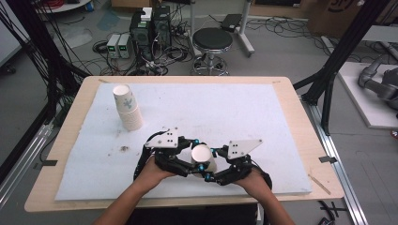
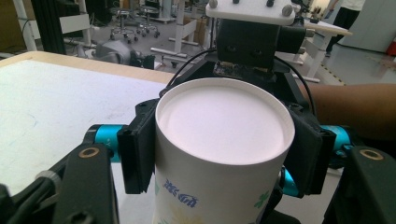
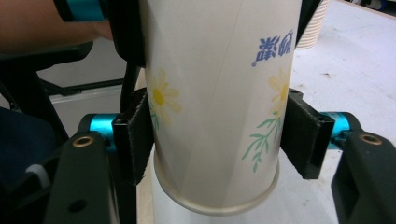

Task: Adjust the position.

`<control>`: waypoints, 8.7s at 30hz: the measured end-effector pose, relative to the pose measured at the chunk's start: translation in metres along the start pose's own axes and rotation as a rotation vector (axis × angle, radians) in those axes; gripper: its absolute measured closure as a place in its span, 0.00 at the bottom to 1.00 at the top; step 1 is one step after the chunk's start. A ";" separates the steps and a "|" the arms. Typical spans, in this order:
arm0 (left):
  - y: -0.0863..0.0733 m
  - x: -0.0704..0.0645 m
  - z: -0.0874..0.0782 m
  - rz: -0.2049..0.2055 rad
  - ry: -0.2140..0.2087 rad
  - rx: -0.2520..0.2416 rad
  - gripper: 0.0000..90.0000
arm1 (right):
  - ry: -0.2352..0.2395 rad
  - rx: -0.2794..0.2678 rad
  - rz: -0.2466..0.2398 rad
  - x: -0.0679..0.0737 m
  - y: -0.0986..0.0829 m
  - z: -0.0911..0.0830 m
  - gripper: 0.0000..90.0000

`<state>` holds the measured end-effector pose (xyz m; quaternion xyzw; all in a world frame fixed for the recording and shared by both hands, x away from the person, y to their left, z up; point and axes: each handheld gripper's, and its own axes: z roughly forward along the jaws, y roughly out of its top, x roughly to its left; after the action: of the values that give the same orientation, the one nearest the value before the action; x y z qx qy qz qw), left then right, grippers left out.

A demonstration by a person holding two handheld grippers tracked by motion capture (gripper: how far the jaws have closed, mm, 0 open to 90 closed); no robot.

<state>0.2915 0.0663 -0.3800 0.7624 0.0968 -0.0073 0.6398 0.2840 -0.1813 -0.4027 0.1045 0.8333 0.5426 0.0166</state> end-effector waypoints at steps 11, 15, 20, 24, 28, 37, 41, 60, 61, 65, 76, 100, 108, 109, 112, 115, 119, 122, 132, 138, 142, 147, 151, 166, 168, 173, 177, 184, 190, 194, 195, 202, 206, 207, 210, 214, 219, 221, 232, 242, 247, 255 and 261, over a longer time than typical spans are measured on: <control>0.012 0.003 -0.010 0.028 0.047 0.131 0.15 | -0.025 0.176 -0.075 -0.005 0.014 -0.002 0.40; 0.019 0.005 -0.013 0.041 0.035 0.193 0.15 | -0.024 0.238 -0.098 -0.008 0.019 -0.001 0.40; 0.020 0.008 -0.010 0.050 0.021 0.274 0.15 | -0.015 0.332 -0.134 -0.010 0.031 0.002 0.39; 0.021 0.008 -0.009 0.060 0.014 0.313 0.16 | -0.009 0.370 -0.149 -0.011 0.035 0.004 0.39; 0.021 0.009 -0.008 0.054 0.008 0.323 0.17 | 0.002 0.437 -0.168 -0.010 0.039 0.008 0.39; 0.019 0.009 -0.001 0.053 -0.018 0.377 0.23 | 0.006 0.529 -0.196 -0.007 0.047 0.015 0.39; 0.018 0.010 0.001 0.053 -0.027 0.395 0.26 | 0.014 0.551 -0.200 -0.007 0.047 0.018 0.39; 0.011 0.012 -0.010 0.043 -0.027 0.323 0.41 | -0.017 0.392 -0.108 -0.009 0.040 0.001 0.21; 0.009 0.012 -0.012 0.029 -0.026 0.303 0.41 | -0.019 0.365 -0.097 -0.009 0.039 -0.003 0.21; 0.004 0.014 -0.018 0.010 -0.013 0.245 0.41 | -0.018 0.250 -0.068 -0.010 0.037 -0.016 0.21; -0.009 0.012 -0.030 0.003 0.015 0.075 0.41 | -0.109 0.026 -0.034 -0.005 0.023 -0.036 0.21; -0.016 0.006 -0.043 0.040 -0.027 -0.089 0.41 | -0.043 -0.108 0.006 -0.003 -0.007 -0.029 0.22; -0.014 0.002 -0.038 0.053 -0.068 -0.101 0.41 | 0.007 -0.138 0.005 -0.003 -0.007 -0.023 0.22; -0.014 0.002 -0.037 0.055 -0.068 -0.105 0.41 | 0.016 -0.144 0.008 -0.003 -0.007 -0.023 0.23; -0.015 0.003 -0.035 0.046 -0.078 -0.121 0.41 | 0.039 -0.162 -0.002 -0.003 -0.007 -0.023 0.28; -0.016 0.004 -0.035 0.038 -0.089 -0.137 0.41 | 0.048 -0.182 -0.004 -0.004 -0.007 -0.024 0.30; -0.017 0.005 -0.035 0.025 -0.091 -0.147 0.41 | 0.060 -0.203 0.012 -0.005 -0.008 -0.026 0.33; -0.018 0.004 -0.035 0.024 -0.089 -0.145 0.41 | 0.067 -0.213 0.020 -0.006 -0.007 -0.027 0.34; -0.017 0.002 -0.034 0.042 -0.056 -0.120 0.40 | 0.074 -0.211 0.038 -0.007 -0.006 -0.030 0.37; -0.013 0.003 -0.040 -0.004 0.036 -0.027 0.16 | 0.028 -0.139 0.041 -0.010 0.000 -0.038 0.37; -0.011 0.005 -0.042 0.004 0.059 0.049 0.16 | -0.001 -0.038 0.033 -0.013 0.005 -0.038 0.37; -0.007 0.005 -0.041 0.038 0.080 0.139 0.16 | -0.015 0.067 0.009 -0.018 0.014 -0.034 0.36; -0.004 0.006 -0.038 0.065 0.084 0.209 0.16 | -0.015 0.171 -0.033 -0.019 0.025 -0.029 0.36; 0.000 0.010 -0.025 0.087 0.084 0.339 0.17 | -0.018 0.390 -0.142 -0.018 0.060 -0.017 0.36; 0.000 0.010 -0.023 0.084 0.085 0.346 0.17 | -0.019 0.420 -0.157 -0.017 0.065 -0.015 0.36; 0.000 0.011 -0.019 0.091 0.083 0.377 0.17 | -0.013 0.497 -0.196 -0.016 0.074 -0.007 0.36; -0.001 0.011 -0.016 0.094 0.083 0.392 0.18 | -0.011 0.546 -0.222 -0.015 0.080 0.000 0.36; -0.002 0.011 -0.010 0.100 0.068 0.423 0.19 | 0.001 0.591 -0.249 -0.012 0.086 0.011 0.36; -0.003 0.011 -0.006 0.106 0.054 0.446 0.24 | 0.001 0.629 -0.263 -0.010 0.088 0.015 0.36; -0.003 0.012 -0.004 0.106 0.044 0.462 0.28 | 0.005 0.642 -0.272 -0.010 0.088 0.016 0.36; -0.004 0.012 -0.003 0.105 0.043 0.466 0.29 | 0.009 0.644 -0.270 -0.009 0.088 0.017 0.36; -0.006 0.013 0.001 0.099 0.021 0.492 0.39 | 0.014 0.663 -0.296 -0.009 0.086 0.020 0.35; -0.007 0.013 0.002 0.089 0.011 0.491 0.39 | 0.023 0.659 -0.303 -0.008 0.088 0.021 0.35; -0.007 0.013 0.002 0.091 0.011 0.492 0.39 | 0.021 0.654 -0.304 -0.007 0.088 0.022 0.35; -0.009 0.013 0.002 0.084 0.016 0.475 0.39 | 0.023 0.654 -0.299 -0.008 0.088 0.022 0.34; -0.011 0.014 -0.002 0.068 0.026 0.432 0.38 | 0.015 0.578 -0.242 -0.010 0.087 0.020 0.26; -0.016 0.015 -0.011 0.050 0.057 0.378 0.37 | -0.004 0.418 -0.144 -0.016 0.087 0.007 0.22; -0.019 0.017 -0.015 0.034 0.073 0.359 0.36 | -0.014 0.363 -0.109 -0.019 0.085 0.000 0.22; -0.040 0.021 -0.040 -0.009 0.168 0.225 0.36 | -0.126 0.122 0.018 -0.026 0.059 -0.035 0.22; -0.045 0.025 -0.069 -0.013 0.321 0.067 0.35 | -0.406 0.025 0.107 -0.033 -0.007 -0.073 0.22; -0.045 0.027 -0.079 -0.006 0.389 0.009 0.35 | -0.508 0.028 0.152 -0.037 -0.032 -0.092 0.22; -0.045 0.029 -0.094 -0.001 0.469 -0.048 0.35 | -0.580 0.010 0.180 -0.039 -0.043 -0.110 0.22; -0.046 0.029 -0.096 0.002 0.492 -0.050 0.35 | -0.587 0.018 0.185 -0.040 -0.047 -0.111 0.22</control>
<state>0.3017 0.1711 -0.4110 0.7251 0.2491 0.1816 0.6157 0.3005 -0.3073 -0.4031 0.3320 0.7847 0.4812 0.2062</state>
